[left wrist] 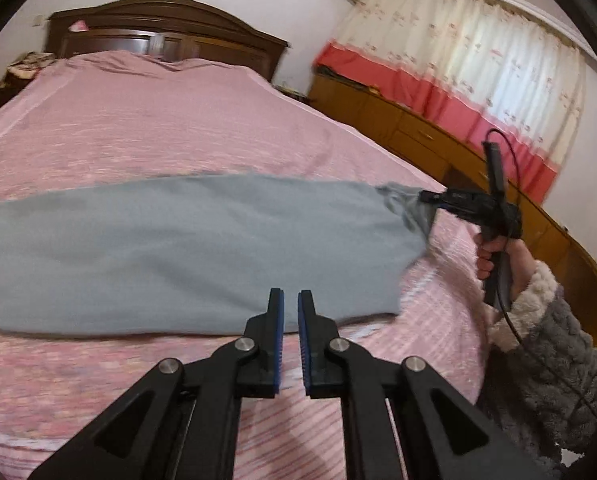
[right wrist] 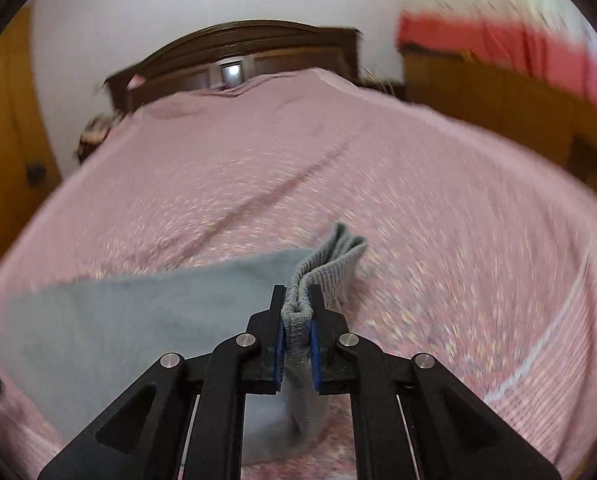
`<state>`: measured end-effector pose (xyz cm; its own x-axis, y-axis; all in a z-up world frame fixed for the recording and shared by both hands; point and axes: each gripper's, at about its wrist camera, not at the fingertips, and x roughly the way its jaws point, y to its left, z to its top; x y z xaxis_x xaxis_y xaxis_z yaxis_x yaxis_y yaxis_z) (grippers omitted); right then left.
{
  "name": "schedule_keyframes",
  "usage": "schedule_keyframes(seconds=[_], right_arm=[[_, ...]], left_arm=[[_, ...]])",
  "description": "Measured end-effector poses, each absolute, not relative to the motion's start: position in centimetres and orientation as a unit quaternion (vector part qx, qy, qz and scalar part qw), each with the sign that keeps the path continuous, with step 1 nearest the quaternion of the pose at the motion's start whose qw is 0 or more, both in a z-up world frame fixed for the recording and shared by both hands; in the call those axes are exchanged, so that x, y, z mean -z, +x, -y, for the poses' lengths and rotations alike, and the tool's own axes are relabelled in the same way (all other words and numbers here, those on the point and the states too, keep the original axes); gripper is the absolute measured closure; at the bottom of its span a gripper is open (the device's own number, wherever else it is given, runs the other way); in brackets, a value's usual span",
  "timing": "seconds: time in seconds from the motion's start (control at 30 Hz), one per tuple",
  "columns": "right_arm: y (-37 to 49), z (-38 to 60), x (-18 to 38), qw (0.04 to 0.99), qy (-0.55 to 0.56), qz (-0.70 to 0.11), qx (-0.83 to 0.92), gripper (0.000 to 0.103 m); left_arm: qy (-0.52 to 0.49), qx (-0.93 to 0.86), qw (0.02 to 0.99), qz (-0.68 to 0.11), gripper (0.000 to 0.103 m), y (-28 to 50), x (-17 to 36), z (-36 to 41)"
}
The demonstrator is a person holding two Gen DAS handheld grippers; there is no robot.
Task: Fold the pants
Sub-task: 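Grasp the elastic cuff with the right tool and lift it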
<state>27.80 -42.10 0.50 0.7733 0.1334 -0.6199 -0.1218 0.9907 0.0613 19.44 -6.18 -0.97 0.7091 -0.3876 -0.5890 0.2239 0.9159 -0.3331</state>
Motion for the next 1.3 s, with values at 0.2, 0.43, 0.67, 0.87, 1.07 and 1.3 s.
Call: schedule_keyframes(seconds=[0.2, 0.43, 0.67, 0.87, 1.07, 1.3], right_arm=[[26.7, 33.8, -3.9, 0.948, -0.05, -0.295, -0.111, 0.092], [24.0, 18.2, -7.7, 0.941, -0.078, -0.249, -0.218, 0.092], [15.3, -1.9, -0.3, 0.883, -0.227, -0.213, -0.35, 0.092], [12.9, -4.7, 4.1, 0.868, -0.259, -0.201, -0.374, 0.092], [10.1, -4.7, 5.4, 0.863, -0.345, -0.101, -0.355, 0.092], [9.2, -6.7, 6.1, 0.849, -0.414, -0.053, -0.325, 0.092]], left_arm=[[-0.172, 0.069, 0.924, -0.335, 0.097, 17.4, 1.1, -2.5], [-0.257, -0.052, 0.92, -0.292, 0.096, 12.1, 0.9, -14.0], [-0.297, -0.108, 0.902, -0.294, 0.096, 8.1, 2.5, -20.3], [-0.337, -0.124, 0.891, -0.279, 0.096, 4.8, 3.3, -23.3], [-0.419, -0.122, 0.868, -0.237, 0.096, 1.6, 3.6, -27.0], [-0.422, -0.116, 0.869, -0.231, 0.096, 0.9, 3.0, -27.9]])
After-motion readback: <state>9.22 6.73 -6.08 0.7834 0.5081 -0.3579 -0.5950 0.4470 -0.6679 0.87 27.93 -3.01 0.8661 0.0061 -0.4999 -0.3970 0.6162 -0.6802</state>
